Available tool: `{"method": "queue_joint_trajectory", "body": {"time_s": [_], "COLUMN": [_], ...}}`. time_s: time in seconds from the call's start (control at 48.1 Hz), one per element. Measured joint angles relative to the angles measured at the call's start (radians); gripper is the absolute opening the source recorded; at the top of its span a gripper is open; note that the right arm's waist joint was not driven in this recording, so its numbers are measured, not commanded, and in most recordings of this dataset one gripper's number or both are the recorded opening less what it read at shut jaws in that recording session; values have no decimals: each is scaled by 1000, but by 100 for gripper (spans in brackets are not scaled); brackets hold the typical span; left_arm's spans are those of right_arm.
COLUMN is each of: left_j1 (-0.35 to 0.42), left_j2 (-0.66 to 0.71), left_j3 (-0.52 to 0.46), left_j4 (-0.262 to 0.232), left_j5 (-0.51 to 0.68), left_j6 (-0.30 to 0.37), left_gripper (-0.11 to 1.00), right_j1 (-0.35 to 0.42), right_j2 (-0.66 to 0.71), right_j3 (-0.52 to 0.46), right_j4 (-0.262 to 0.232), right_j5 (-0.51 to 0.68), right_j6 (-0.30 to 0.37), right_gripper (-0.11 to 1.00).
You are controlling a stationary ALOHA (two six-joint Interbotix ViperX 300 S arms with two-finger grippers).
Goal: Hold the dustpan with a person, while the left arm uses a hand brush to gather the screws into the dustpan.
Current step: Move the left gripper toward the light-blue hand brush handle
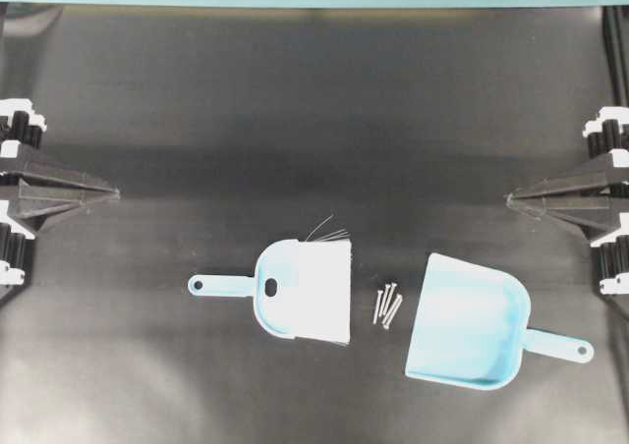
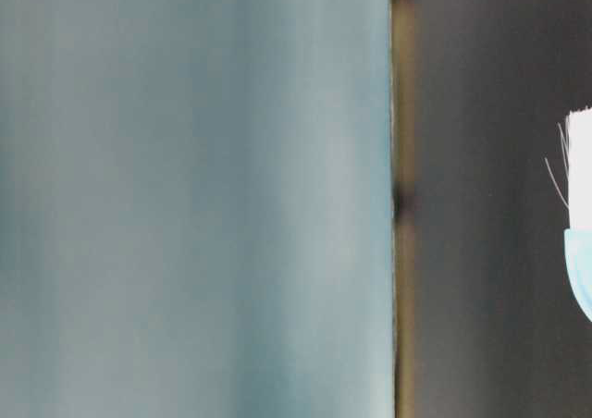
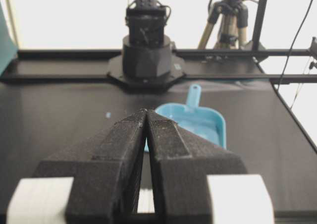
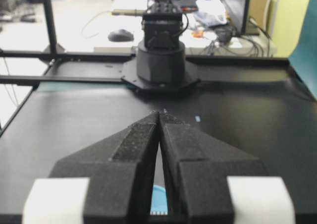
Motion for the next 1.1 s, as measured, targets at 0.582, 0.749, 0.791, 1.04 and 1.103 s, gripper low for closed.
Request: {"method": "queue_joint_trajectory", "body": {"time_s": [0.582, 0.749, 0.791, 1.04, 1.103], "left_j1": [-8, -20, -25, -28, -28], "left_j2": [449, 517, 532, 681, 726], "left_j3": [0, 52, 67, 123, 118], "left_j4": [41, 43, 41, 43, 43], "left_j5": [181, 12, -38, -327, -383], "left_j6": [-167, -143, -144, -138, -138], "left_gripper": [0, 2, 7, 76, 87], "right_j1": [0, 0, 0, 0, 0], "right_j2": [-46, -52, -54, -67, -69], "right_j3": [40, 58, 61, 71, 72], "right_j4": [0, -2, 0, 0, 0], "right_j5": [101, 103, 104, 104, 104], "right_j6": [-2, 0, 0, 0, 0], "right_gripper": [0, 0, 0, 0, 0]}}
